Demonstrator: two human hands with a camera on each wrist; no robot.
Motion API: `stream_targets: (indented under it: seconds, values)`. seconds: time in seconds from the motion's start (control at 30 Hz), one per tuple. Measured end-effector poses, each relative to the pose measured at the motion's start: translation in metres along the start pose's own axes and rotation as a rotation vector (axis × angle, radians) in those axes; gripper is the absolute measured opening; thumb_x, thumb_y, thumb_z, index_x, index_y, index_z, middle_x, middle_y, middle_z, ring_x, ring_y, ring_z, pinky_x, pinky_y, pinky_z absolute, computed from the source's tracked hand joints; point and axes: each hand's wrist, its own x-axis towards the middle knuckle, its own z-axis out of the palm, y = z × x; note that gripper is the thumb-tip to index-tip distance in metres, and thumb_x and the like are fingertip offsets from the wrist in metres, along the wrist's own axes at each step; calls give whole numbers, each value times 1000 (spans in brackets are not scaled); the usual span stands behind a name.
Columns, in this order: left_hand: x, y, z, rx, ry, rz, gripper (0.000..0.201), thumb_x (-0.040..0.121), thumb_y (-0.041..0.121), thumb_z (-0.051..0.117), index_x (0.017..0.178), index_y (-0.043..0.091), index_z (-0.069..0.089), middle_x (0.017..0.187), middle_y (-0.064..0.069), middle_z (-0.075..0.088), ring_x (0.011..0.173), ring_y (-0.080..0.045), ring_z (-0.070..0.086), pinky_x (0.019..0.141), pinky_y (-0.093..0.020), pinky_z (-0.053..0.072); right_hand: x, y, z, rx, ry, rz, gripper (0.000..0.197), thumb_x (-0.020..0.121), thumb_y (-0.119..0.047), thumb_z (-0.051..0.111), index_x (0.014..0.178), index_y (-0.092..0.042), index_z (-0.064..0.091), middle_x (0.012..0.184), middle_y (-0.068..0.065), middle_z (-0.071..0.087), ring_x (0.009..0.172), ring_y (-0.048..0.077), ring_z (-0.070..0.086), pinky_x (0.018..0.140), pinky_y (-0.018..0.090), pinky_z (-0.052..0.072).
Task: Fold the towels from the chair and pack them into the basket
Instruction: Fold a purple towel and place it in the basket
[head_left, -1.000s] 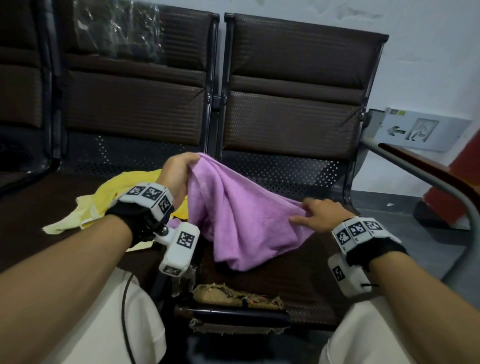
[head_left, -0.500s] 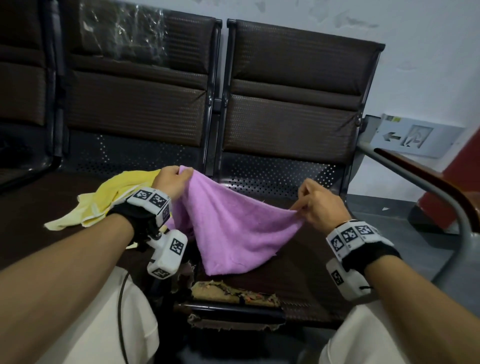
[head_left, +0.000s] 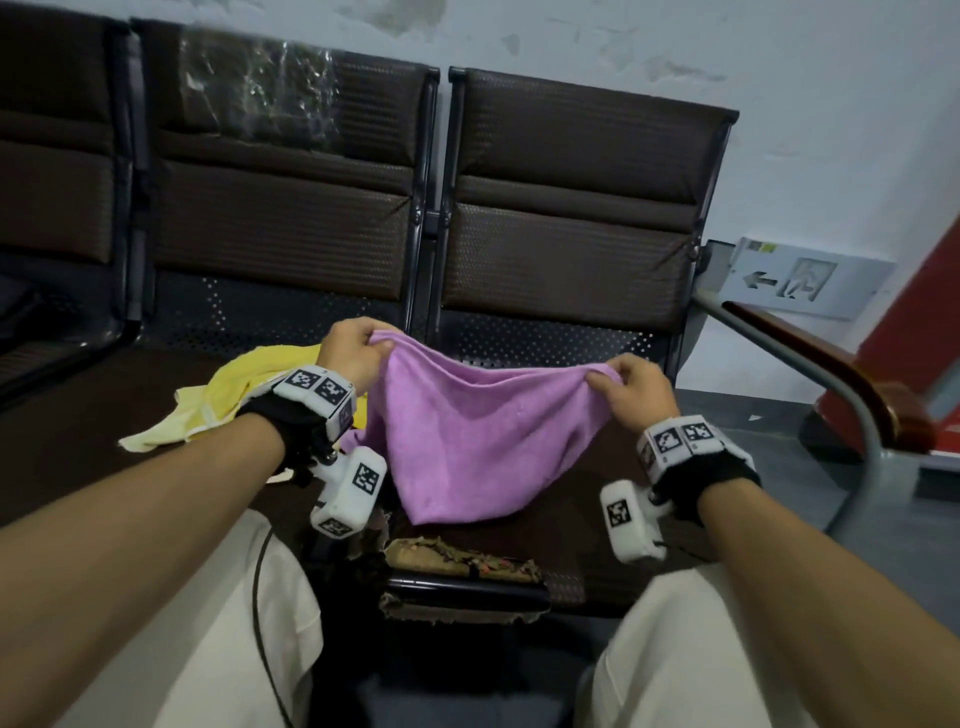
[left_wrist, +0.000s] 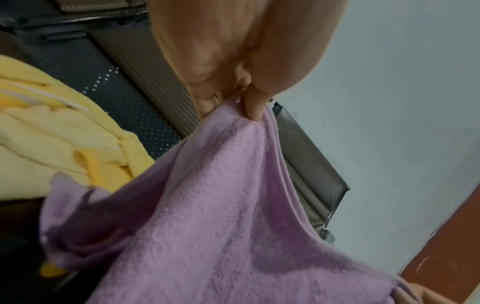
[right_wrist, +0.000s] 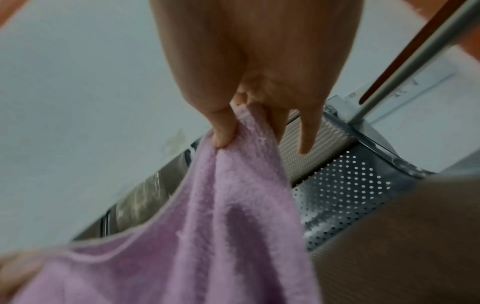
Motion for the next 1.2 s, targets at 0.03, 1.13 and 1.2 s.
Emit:
stream_targets:
  seconds: [0.03,1.13,1.2]
  values:
    - [-1,9,0,-65,11,-7,22,82,0,55,93,8,72,93,-13,71,92,-26,64,88,-37,51,2,-5,-6,124,21,21,9,86,-16,67,79,-12,62,73,1,60,73,16,53,63,23,41]
    - [48,5,41,13,-114,-257,34,93,7,36,113,-15,54,121,-35,54,114,-46,51,98,-49,43,42,11,-4,572,179,348,25,78,1,65,102,-4,68,91,8,66,89,20,59,91,33,48]
    - [44,-2,49,-74,-123,-236,33,94,10,39,114,-8,58,119,-28,59,112,-41,55,98,-49,45,38,14,5,629,158,332,21,79,2,61,94,-9,70,91,6,67,89,17,58,89,31,47]
